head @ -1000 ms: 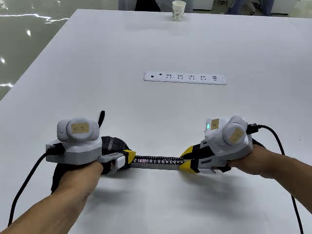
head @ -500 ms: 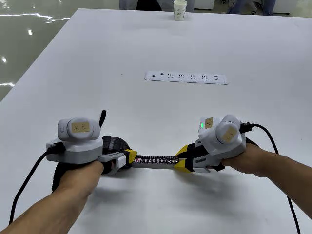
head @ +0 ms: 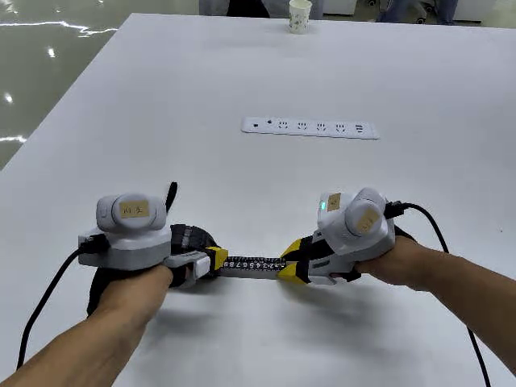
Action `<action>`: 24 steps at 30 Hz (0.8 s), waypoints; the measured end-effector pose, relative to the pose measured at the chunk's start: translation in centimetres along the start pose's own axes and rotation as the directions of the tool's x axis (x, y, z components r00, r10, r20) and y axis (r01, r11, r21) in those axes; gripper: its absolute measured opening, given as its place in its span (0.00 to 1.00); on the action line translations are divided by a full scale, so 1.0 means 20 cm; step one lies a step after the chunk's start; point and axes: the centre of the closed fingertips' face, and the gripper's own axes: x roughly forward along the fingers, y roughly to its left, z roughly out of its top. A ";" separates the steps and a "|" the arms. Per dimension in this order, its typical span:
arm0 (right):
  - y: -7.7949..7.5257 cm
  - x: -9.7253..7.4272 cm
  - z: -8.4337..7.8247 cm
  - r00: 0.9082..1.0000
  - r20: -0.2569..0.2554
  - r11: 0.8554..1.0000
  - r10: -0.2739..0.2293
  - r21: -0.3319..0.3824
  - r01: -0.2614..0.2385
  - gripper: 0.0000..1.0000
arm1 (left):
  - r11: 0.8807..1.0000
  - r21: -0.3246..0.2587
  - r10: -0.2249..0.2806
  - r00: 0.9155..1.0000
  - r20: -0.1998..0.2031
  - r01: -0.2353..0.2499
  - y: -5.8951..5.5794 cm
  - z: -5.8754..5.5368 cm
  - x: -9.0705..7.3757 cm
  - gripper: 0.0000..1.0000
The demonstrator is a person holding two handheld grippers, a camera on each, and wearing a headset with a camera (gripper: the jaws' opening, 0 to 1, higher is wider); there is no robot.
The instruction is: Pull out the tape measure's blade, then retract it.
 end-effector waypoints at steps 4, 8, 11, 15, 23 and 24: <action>0.00 0.01 0.01 1.000 0.002 1.000 0.002 0.000 -0.002 0.10 | 1.000 -0.001 0.000 1.000 -0.001 0.000 0.00 0.00 0.00 0.60; 0.00 0.02 0.02 1.000 0.004 1.000 0.004 0.001 -0.004 0.10 | 1.000 -0.001 -0.001 1.000 -0.002 0.001 0.00 0.00 0.00 0.60; 0.00 0.03 0.03 1.000 0.006 1.000 0.005 0.000 -0.005 0.10 | 1.000 -0.002 -0.001 1.000 -0.002 0.001 0.00 0.00 0.00 0.60; 0.00 0.05 0.04 1.000 0.009 1.000 0.007 0.001 -0.007 0.10 | 1.000 -0.002 -0.002 1.000 -0.003 0.002 0.00 0.00 0.00 0.60; 0.01 0.08 0.07 1.000 0.016 1.000 0.010 0.000 -0.010 0.10 | 1.000 -0.004 -0.002 1.000 -0.004 0.002 0.00 0.00 0.00 0.60; 0.01 0.08 0.08 1.000 0.017 1.000 0.011 -0.001 -0.011 0.10 | 1.000 -0.004 -0.002 1.000 -0.004 0.002 0.00 0.00 0.00 0.60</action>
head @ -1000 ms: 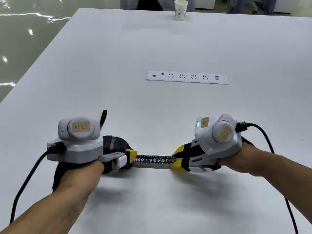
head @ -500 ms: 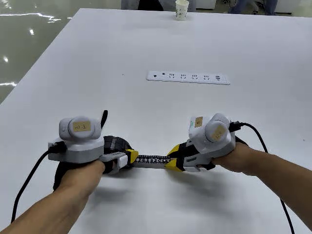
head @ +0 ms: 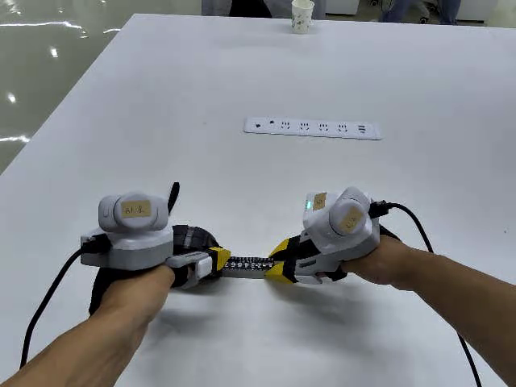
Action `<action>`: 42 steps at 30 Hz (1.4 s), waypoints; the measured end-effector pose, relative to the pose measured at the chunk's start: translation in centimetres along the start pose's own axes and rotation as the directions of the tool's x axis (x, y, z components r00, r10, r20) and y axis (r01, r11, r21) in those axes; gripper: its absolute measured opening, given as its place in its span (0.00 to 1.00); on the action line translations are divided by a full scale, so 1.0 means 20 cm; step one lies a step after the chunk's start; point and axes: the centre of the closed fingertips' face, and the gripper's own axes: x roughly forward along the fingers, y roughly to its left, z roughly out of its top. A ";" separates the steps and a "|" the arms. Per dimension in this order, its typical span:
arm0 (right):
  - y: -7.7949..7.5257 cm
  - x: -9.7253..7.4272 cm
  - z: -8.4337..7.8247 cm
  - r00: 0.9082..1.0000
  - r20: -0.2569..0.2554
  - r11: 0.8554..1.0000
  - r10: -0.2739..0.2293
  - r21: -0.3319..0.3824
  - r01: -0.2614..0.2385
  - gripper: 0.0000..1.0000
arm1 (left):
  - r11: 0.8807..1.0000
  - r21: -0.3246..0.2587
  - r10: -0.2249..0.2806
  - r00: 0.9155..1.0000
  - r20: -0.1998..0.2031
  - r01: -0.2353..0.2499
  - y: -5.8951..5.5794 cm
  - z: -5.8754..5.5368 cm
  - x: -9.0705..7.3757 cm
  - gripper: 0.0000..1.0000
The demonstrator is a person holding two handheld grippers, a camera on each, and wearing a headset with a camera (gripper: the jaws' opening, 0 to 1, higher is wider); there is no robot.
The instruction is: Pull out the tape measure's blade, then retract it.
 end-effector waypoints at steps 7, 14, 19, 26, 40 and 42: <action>0.00 0.02 0.02 1.000 0.003 1.000 0.001 -0.006 -0.001 0.10 | 1.000 -0.002 0.000 1.000 -0.001 0.000 0.00 0.00 0.00 0.60; 0.01 0.05 0.04 1.000 0.008 1.000 0.004 -0.007 -0.004 0.10 | 1.000 -0.003 -0.001 1.000 -0.001 0.001 0.00 0.00 0.00 0.60; 0.01 0.07 0.07 1.000 0.013 1.000 0.005 -0.010 -0.005 0.10 | 1.000 -0.004 -0.002 1.000 -0.002 0.002 0.00 0.00 0.00 0.60; 0.02 0.10 0.10 1.000 0.020 1.000 0.007 -0.012 -0.006 0.10 | 1.000 -0.006 -0.004 1.000 -0.003 0.004 0.00 0.00 0.00 0.60; 0.03 0.17 0.15 0.999 0.036 1.000 0.011 -0.022 -0.010 0.10 | 1.000 -0.009 -0.006 1.000 -0.003 0.006 0.00 0.00 0.00 0.60; 0.03 0.18 0.16 0.999 0.039 1.000 0.012 -0.022 -0.011 0.10 | 1.000 -0.010 -0.006 1.000 -0.003 0.006 0.00 0.00 0.00 0.60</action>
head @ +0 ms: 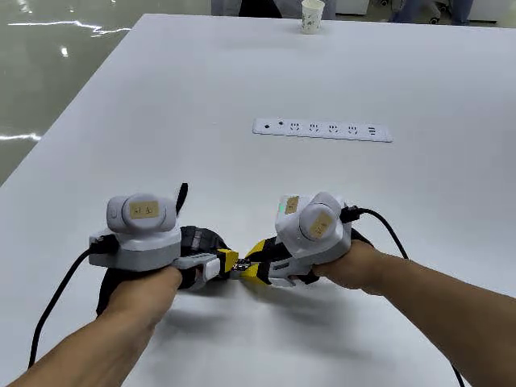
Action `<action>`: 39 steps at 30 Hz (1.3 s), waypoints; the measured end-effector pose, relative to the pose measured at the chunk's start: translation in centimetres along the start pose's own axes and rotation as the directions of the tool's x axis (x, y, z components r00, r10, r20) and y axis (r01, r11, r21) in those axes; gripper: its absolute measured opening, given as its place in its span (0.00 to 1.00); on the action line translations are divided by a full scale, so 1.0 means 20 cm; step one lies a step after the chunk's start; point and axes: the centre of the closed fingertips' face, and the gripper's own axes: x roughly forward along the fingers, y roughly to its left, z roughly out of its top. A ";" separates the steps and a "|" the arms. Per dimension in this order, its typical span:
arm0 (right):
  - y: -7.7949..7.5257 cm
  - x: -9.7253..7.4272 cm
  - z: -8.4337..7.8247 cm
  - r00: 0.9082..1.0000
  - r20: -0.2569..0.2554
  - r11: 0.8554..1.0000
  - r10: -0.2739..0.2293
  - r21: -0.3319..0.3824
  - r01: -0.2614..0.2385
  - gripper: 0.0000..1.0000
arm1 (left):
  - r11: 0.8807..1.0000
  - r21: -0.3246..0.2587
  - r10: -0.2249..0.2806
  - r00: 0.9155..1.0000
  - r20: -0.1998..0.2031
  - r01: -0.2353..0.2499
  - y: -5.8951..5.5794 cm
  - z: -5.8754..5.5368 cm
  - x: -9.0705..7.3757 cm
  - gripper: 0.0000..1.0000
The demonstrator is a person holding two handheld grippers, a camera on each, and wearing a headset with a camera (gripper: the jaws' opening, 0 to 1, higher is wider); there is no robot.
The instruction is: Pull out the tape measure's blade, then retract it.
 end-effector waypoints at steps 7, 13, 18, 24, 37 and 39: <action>0.00 0.02 0.02 1.000 0.005 1.000 0.000 -0.008 0.000 0.10 | 1.000 -0.002 -0.002 1.000 -0.002 0.002 0.00 0.00 0.00 0.60; 0.01 0.05 0.04 1.000 0.009 1.000 0.000 -0.017 0.000 0.10 | 1.000 -0.003 -0.003 1.000 -0.002 0.003 0.00 0.00 0.00 0.60; 0.01 0.04 0.04 1.000 0.008 1.000 0.002 -0.024 -0.002 0.11 | 1.000 -0.003 -0.003 1.000 -0.003 0.003 0.00 0.00 0.01 0.60; 0.01 0.04 0.04 1.000 0.006 0.999 0.001 -0.036 -0.001 0.11 | 1.000 0.004 -0.014 1.000 -0.006 0.014 0.00 0.00 0.01 0.61; 0.01 0.05 0.04 1.000 -0.007 1.000 -0.004 -0.027 0.004 0.12 | 1.000 0.004 -0.015 1.000 -0.016 0.015 0.00 0.00 0.00 0.62; 0.01 0.05 0.04 1.000 -0.009 1.000 -0.003 -0.021 0.003 0.12 | 1.000 0.002 -0.015 1.000 -0.016 0.015 0.00 0.00 0.00 0.62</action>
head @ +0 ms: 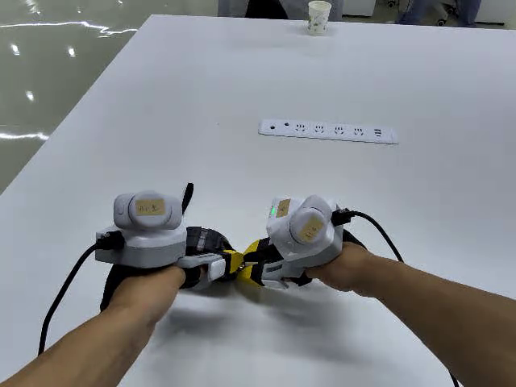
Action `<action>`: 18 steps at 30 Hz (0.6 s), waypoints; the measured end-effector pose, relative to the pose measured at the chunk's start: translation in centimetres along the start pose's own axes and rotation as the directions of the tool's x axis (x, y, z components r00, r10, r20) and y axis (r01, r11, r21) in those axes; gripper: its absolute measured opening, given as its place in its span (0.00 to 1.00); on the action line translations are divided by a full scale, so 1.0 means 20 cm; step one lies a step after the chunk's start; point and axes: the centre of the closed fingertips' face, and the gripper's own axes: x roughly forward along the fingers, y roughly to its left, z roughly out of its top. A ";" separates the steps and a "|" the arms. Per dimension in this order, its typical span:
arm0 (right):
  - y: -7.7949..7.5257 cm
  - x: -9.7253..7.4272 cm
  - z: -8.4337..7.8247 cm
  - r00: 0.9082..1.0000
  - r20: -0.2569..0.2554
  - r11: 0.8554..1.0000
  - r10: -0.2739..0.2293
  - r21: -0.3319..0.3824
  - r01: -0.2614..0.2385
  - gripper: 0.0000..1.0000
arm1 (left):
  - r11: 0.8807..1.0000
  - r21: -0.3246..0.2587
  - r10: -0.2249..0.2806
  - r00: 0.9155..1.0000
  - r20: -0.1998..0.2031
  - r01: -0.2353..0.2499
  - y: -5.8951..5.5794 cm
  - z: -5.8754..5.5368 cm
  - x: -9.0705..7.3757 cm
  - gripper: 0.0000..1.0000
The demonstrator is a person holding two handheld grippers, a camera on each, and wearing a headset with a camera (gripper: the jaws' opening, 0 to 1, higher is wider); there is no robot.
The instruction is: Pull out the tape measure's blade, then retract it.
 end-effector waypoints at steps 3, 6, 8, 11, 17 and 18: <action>0.00 0.00 0.00 1.000 -0.004 1.000 -0.003 -0.003 0.003 0.12 | 1.000 0.000 0.000 1.000 -0.001 0.000 0.00 0.00 0.00 0.62; 0.01 0.00 0.00 1.000 -0.007 1.000 -0.004 0.002 0.004 0.12 | 1.000 -0.002 -0.004 1.000 -0.005 0.004 0.00 0.00 0.00 0.63; 0.01 0.00 0.00 1.000 -0.008 1.000 -0.005 0.002 0.005 0.12 | 1.000 -0.007 -0.007 1.000 -0.005 0.007 0.00 0.00 0.00 0.62; 0.00 -0.01 0.00 1.000 -0.007 1.000 -0.009 0.002 0.009 0.12 | 1.000 -0.009 -0.010 1.000 -0.007 0.010 0.00 0.00 0.00 0.62; 0.00 -0.03 0.00 1.000 -0.011 1.000 -0.023 0.003 0.023 0.15 | 1.000 0.000 -0.018 1.000 -0.011 0.018 0.00 0.00 -0.01 0.64; -0.01 -0.04 -0.01 1.000 -0.013 1.000 -0.026 0.002 0.026 0.15 | 1.000 0.002 -0.020 1.000 -0.010 0.020 0.00 0.00 -0.01 0.64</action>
